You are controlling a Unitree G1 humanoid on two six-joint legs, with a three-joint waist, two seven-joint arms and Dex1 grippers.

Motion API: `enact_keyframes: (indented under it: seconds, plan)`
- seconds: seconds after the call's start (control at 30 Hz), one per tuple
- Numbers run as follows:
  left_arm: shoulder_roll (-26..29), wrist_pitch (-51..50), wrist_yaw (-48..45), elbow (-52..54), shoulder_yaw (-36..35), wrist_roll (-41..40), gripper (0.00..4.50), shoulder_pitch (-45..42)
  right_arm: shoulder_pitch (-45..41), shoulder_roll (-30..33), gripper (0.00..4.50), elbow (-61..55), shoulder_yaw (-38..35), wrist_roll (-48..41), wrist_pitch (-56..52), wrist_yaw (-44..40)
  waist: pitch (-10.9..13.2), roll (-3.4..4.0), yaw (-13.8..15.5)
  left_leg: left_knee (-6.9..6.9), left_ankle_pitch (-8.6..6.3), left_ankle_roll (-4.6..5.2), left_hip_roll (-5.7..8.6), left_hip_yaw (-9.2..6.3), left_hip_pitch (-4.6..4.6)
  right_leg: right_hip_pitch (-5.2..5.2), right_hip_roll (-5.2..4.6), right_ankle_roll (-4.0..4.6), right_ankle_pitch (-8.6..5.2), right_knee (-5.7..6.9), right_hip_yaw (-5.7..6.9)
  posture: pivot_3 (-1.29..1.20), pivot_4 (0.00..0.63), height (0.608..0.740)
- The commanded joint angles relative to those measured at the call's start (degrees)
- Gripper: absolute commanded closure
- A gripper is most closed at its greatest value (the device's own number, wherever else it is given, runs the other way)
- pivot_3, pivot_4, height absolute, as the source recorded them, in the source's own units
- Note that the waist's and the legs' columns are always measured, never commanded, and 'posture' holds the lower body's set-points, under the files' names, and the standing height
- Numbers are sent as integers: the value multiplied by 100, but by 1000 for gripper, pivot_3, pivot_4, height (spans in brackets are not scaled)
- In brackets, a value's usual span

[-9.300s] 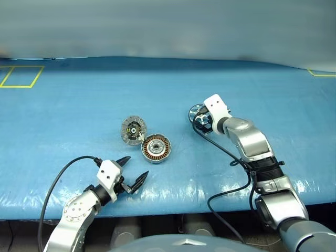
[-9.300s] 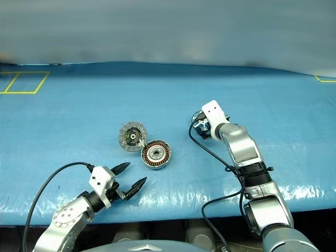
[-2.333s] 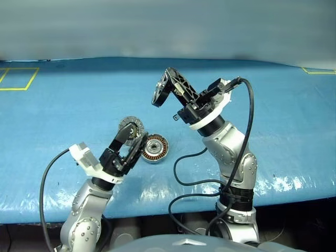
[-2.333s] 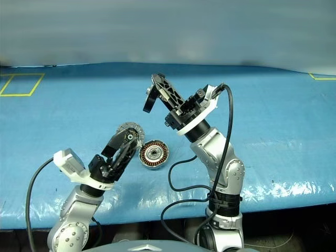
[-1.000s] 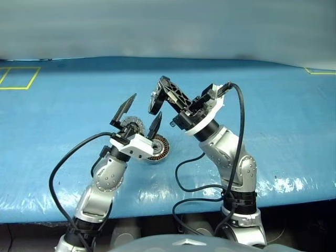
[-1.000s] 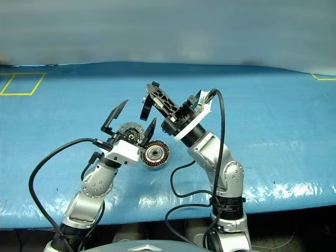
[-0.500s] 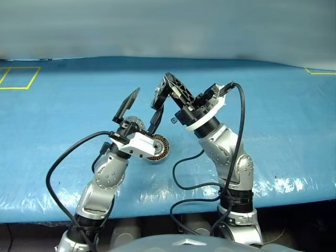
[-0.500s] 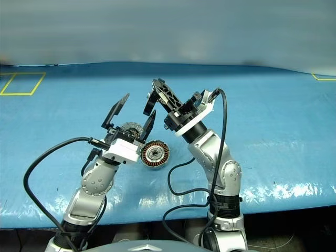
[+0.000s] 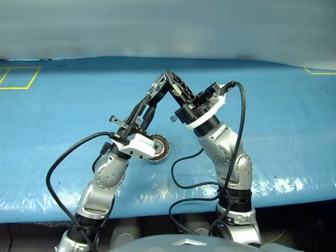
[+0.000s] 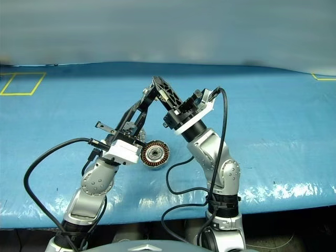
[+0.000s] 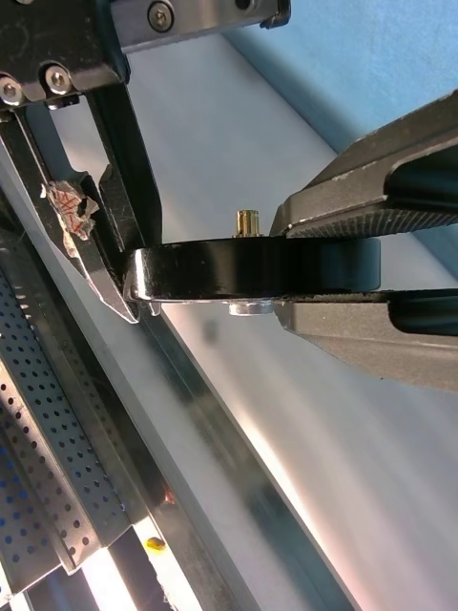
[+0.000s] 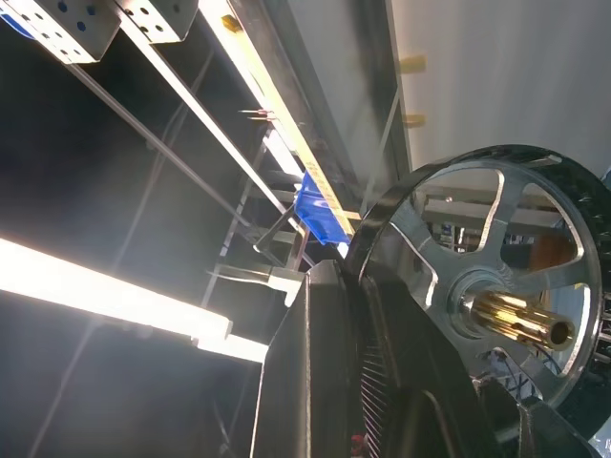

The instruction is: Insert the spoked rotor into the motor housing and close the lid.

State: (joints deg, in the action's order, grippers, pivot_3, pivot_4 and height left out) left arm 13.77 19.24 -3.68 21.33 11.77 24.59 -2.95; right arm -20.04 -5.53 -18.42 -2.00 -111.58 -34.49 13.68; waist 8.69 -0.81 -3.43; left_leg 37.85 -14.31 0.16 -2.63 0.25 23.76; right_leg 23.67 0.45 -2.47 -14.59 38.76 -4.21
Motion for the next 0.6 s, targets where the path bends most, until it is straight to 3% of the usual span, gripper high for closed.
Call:
enact_keyframes:
  seconds: [0.03,0.07,0.3,0.6]
  plan:
    - [29,38,62,111,-201,0,4125,-58,-90,129,4500,-266,64,208,-40,-222,0,0,0,1,0,0,0,0,0,0,-1,0,0,0,0,0,150,740]
    - [45,30,58,112,-218,6,4125,-59,-79,140,4500,-271,79,221,-31,-276,0,0,-2,0,0,0,0,0,0,0,0,0,0,0,0,0,150,740]
    - [87,5,28,134,-327,13,4125,-83,-6,167,2412,-253,93,105,35,-282,0,0,1,0,0,0,0,0,-1,0,1,0,0,2,0,0,150,740]
    - [404,-229,-297,202,-523,-47,4125,-98,66,772,2384,-158,-96,702,-20,-372,0,0,3,4,0,0,1,1,-2,-1,1,-1,1,2,0,0,150,740]
